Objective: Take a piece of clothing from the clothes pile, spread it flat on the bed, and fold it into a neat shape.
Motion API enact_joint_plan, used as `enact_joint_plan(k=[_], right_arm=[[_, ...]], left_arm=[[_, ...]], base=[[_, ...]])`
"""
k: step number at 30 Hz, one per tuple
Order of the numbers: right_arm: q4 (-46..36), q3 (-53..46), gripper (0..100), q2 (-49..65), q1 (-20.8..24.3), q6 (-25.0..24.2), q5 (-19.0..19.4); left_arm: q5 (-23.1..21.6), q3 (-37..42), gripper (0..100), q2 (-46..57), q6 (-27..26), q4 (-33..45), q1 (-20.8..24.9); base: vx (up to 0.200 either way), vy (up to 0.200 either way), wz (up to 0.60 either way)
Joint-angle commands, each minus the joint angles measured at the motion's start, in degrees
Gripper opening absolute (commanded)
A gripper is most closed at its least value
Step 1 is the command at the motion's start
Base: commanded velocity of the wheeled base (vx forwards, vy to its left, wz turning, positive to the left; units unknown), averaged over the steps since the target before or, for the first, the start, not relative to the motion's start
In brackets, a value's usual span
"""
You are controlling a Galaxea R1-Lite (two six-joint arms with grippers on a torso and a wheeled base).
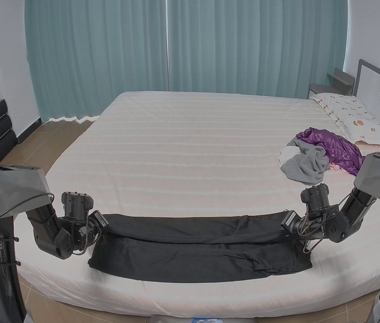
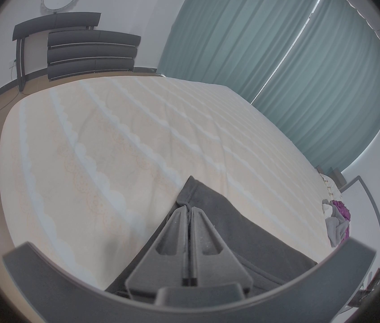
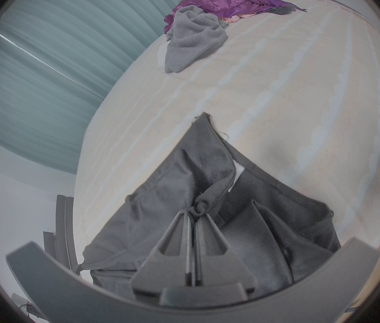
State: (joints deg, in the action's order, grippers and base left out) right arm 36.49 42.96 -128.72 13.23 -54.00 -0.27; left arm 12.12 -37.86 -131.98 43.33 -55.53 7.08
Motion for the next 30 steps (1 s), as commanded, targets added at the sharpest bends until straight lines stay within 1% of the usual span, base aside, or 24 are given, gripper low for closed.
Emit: enact_joint_plan(k=[1, 6, 10, 15, 25, 26, 30], right_arm=[[0.25, 1.78, 0, 0.93, -1.01, -0.14, 0.09], [0.6, 8.72, 0, -0.3, -1.98, -1.54, 0.09], [0.69, 15.75, 0, -1.27, -2.5, -3.04, -0.08], [0.69, 19.53, 0, -2.06, -2.86, -3.04, -0.08], [0.78, 14.78, 0, -1.89, -2.68, -2.86, -0.08], [1.13, 12.15, 0, -1.09, -2.5, -2.6, -0.17], [2.45, 7.67, 0, 1.19, -2.77, -2.25, 0.71]], left_arm=[[-0.34, -0.98, 0, 0.84, -0.43, 0.07, -0.4], [-0.52, -6.17, 0, 0.84, -0.79, 0.68, -1.63], [-0.52, -13.29, 0, -0.12, -0.79, 0.68, -4.01], [-0.6, -18.83, 0, -2.23, -0.26, -0.02, -5.59], [-0.69, -16.63, 0, -4.87, -0.61, -1.6, -5.24], [-0.87, -13.82, 0, -4.69, -0.7, -3.01, -5.24], [-2.8, -8.72, 0, -3.99, -2.02, -6.61, -5.24]], base=[[0.0, 0.0, 0.0], [0.0, 0.0, 0.0], [0.0, 0.0, 0.0], [0.0, 0.0, 0.0], [0.0, 0.0, 0.0], [0.0, 0.0, 0.0], [0.0, 0.0, 0.0]])
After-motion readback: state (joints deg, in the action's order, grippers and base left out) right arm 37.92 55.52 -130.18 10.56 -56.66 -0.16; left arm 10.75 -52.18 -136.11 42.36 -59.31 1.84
